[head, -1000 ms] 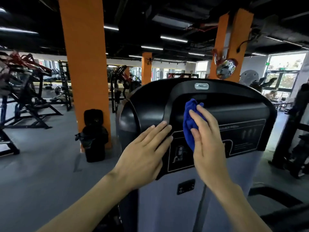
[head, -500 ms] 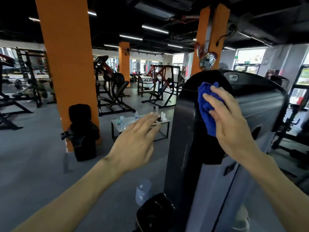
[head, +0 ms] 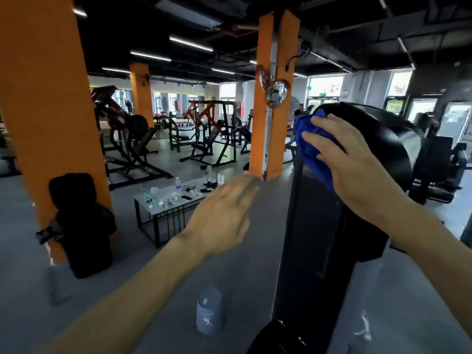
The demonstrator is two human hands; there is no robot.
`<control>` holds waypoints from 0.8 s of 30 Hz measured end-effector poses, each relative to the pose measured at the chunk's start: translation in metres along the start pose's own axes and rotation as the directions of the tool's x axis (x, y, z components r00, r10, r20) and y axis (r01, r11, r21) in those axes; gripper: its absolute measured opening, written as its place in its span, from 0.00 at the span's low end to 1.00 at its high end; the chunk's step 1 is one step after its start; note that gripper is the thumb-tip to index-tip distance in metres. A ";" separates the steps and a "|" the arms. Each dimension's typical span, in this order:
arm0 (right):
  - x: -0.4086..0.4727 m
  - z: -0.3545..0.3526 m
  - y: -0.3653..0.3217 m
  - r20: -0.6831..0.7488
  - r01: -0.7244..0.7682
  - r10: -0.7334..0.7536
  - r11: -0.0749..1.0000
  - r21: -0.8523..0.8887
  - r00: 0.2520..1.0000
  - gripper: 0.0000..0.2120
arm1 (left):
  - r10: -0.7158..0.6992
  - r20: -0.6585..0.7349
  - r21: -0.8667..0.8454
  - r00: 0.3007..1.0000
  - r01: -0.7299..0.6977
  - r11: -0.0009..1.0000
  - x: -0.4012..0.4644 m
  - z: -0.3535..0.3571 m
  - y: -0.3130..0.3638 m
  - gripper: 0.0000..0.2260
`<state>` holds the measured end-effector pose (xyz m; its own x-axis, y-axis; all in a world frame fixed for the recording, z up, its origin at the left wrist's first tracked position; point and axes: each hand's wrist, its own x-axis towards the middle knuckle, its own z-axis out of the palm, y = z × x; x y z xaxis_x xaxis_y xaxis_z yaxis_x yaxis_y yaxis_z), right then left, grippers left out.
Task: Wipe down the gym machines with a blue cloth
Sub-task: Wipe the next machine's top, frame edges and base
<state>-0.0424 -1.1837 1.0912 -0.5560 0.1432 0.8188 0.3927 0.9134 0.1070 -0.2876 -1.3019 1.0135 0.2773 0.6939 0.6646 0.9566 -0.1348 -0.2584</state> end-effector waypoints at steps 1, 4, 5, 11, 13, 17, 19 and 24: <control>0.005 0.003 -0.001 0.014 0.023 -0.022 0.996 -0.081 1.000 0.22 | 0.018 -0.009 -0.015 1.000 -0.018 1.000 0.005 0.006 -0.011 0.27; 0.019 0.012 0.000 0.103 0.096 -0.067 0.945 -0.311 0.992 0.23 | 0.066 0.019 -0.086 0.998 -0.064 0.994 0.024 0.021 -0.044 0.28; 0.023 0.014 0.002 0.122 0.105 -0.063 0.920 -0.377 0.991 0.24 | 0.088 0.021 -0.100 0.996 -0.086 0.991 0.032 0.026 -0.054 0.28; 0.037 0.033 -0.006 0.101 0.025 0.037 0.830 -0.557 0.994 0.21 | 0.246 -0.114 -0.206 0.963 -0.265 0.942 0.084 0.058 -0.092 0.27; 0.040 0.040 -0.016 0.036 -0.073 0.115 0.812 -0.579 0.993 0.26 | 0.280 -0.147 -0.259 0.949 -0.310 0.915 0.102 0.067 -0.093 0.27; 0.042 0.050 -0.036 -0.144 -0.293 0.263 0.720 -0.629 0.954 0.24 | 0.360 -0.260 -0.357 0.896 -0.436 0.826 0.133 0.084 -0.086 0.29; 0.040 0.060 -0.042 -0.242 -0.378 0.291 0.658 -0.651 0.925 0.19 | 0.348 -0.316 -0.470 0.883 -0.464 0.750 0.145 0.092 -0.079 0.29; 0.039 0.099 -0.052 -0.492 -0.574 0.299 0.494 -0.653 0.817 0.19 | 0.279 -0.438 -0.744 0.854 -0.519 0.421 0.161 0.107 -0.060 0.27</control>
<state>-0.1569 -1.1881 1.0614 0.0236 0.2028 0.9789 0.9915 0.1203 -0.0488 -0.3104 -1.1068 1.0612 0.5431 0.2452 0.8030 0.3257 -0.9430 0.0677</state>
